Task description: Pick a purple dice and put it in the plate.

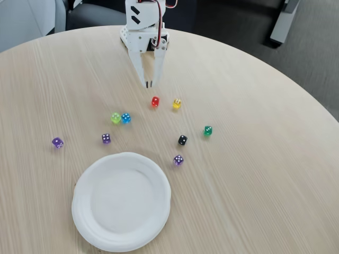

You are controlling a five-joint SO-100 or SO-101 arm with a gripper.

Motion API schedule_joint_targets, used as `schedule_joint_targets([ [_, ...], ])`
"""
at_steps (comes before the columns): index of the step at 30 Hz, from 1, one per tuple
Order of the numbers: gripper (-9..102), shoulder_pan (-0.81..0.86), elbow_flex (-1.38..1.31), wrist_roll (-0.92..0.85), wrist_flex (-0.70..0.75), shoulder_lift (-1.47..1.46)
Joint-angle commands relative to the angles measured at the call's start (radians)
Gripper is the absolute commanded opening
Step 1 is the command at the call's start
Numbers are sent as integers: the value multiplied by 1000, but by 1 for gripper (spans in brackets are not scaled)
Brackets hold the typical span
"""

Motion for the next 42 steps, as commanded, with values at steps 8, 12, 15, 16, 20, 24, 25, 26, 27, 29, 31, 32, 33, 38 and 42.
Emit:
schedule_joint_targets([
  [8, 1, 2, -6, -11, -11, -8],
  [12, 4, 6, -18, -17, -11, -35],
  [15, 5, -6, -37, -11, -12, -123],
  [16, 6, -6, -52, -8, -14, -160],
  [20, 5, -8, -133, 26, -14, -324],
  [24, 5, -8, -272, 86, -14, -476],
  [25, 5, -8, -316, 101, -14, -509],
  [26, 5, -8, -360, 118, -14, -540],
  [27, 5, -8, -405, 133, -14, -571],
  [29, 6, -8, -495, 178, -14, -627],
  [31, 8, -8, -581, 218, -14, -690],
  [32, 8, -8, -623, 239, -14, -721],
  [33, 9, -8, -663, 264, -14, -755],
  [38, 10, -8, -864, 393, -12, -960],
  [42, 12, 9, -1014, 443, -5, -1127],
])
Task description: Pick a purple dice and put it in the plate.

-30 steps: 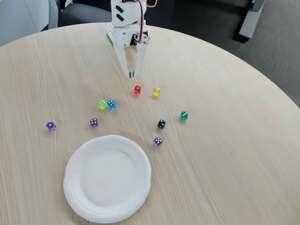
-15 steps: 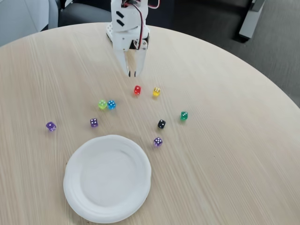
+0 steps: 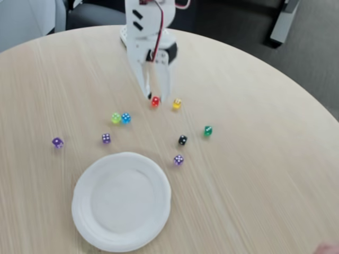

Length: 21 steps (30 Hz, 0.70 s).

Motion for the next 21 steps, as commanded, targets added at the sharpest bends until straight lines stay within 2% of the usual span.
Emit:
schedule_joint_targets([
  [1, 13, 12, -130, 20, 0, -92],
  [12, 13, 12, -428, 146, 8, -368],
  [17, 13, 21, -463, 192, 11, -453],
  [21, 14, 92, -453, 173, 11, -477],
])
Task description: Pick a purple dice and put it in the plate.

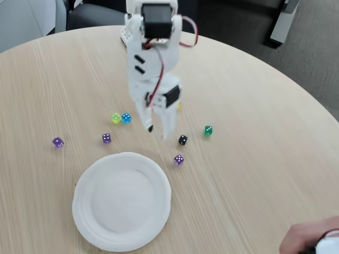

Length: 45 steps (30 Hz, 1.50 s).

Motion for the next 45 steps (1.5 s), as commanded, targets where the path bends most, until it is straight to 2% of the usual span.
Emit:
schedule_joint_targets([
  [1, 14, 54, -26, -26, 6, 0],
  [9, 15, 143, -37, -71, 6, -14],
  [27, 15, 129, -41, 21, 5, -206],
  [45, 16, 132, -38, 91, 6, -212],
])
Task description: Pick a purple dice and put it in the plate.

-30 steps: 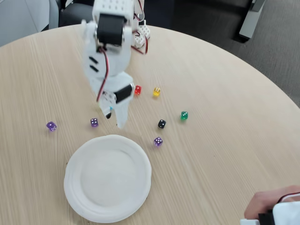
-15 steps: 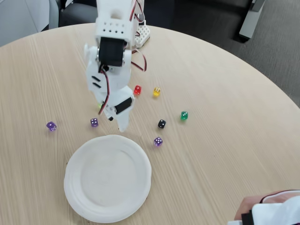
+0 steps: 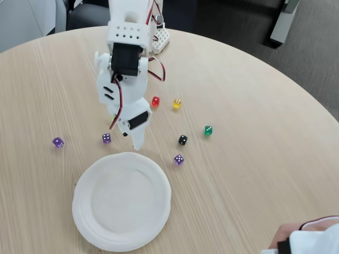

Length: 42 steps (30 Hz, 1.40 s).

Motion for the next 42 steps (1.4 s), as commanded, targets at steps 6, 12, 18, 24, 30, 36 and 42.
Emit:
schedule_joint_targets([
  [6, 16, 14, -21, 35, 8, 17],
  [12, 16, 17, -21, 67, 8, 12],
  [18, 17, 51, -21, 95, 8, 12],
  [24, 17, 118, -25, 78, 8, 12],
  [30, 18, 163, -32, 63, 8, 12],
  [36, 18, 210, -21, 40, 8, 12],
  [42, 18, 215, -21, 44, 6, 11],
])
